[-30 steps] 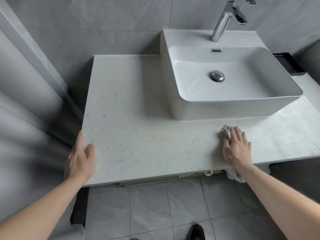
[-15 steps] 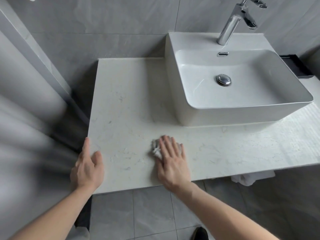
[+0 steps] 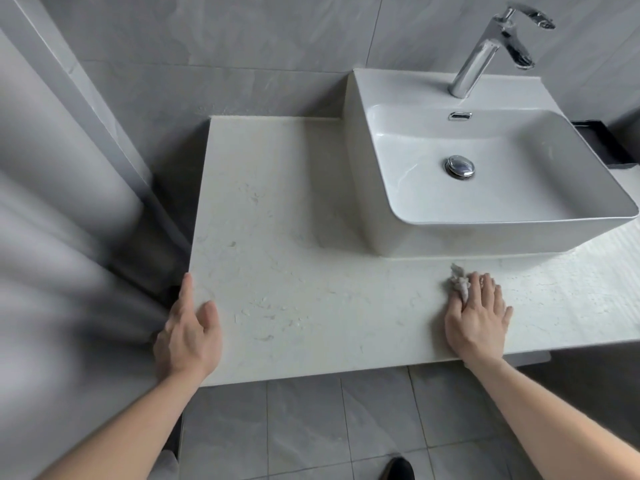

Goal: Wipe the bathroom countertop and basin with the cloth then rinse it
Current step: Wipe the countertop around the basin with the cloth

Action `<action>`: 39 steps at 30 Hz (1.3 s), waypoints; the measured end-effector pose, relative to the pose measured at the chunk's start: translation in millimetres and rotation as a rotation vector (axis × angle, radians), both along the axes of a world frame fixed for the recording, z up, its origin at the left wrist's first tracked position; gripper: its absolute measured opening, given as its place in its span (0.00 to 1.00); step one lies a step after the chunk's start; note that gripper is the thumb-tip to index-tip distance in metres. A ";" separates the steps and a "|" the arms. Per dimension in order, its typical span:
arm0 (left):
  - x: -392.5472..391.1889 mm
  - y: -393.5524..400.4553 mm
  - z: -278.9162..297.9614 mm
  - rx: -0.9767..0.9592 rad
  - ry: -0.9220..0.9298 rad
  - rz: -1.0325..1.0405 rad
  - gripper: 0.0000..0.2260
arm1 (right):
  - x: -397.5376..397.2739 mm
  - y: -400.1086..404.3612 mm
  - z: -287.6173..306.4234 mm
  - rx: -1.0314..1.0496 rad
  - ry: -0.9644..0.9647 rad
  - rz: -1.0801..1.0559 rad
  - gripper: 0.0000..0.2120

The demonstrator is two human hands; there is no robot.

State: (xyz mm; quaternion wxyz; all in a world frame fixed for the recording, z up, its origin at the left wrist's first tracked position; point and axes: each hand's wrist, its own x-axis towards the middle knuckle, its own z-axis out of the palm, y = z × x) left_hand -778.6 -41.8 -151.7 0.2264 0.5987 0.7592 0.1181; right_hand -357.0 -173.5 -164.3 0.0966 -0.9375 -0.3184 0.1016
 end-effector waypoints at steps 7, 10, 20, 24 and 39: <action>-0.6 -0.4 4.1 -0.022 -0.016 -0.003 0.27 | -107.6 26.3 -0.7 0.046 0.016 0.309 0.34; -0.4 -1.0 6.3 -0.023 -0.017 -0.011 0.27 | -172.8 36.8 1.6 0.107 0.058 0.517 0.35; -1.1 -1.2 6.0 -0.019 -0.002 -0.006 0.27 | -182.1 35.0 -6.3 0.231 0.172 0.708 0.28; -1.3 -0.4 4.9 -0.013 0.010 -0.014 0.27 | -89.8 12.6 5.0 0.318 0.157 0.499 0.29; 9.9 -3.8 15.1 -0.059 0.071 0.005 0.26 | 10.6 -6.9 3.5 0.040 0.011 0.250 0.34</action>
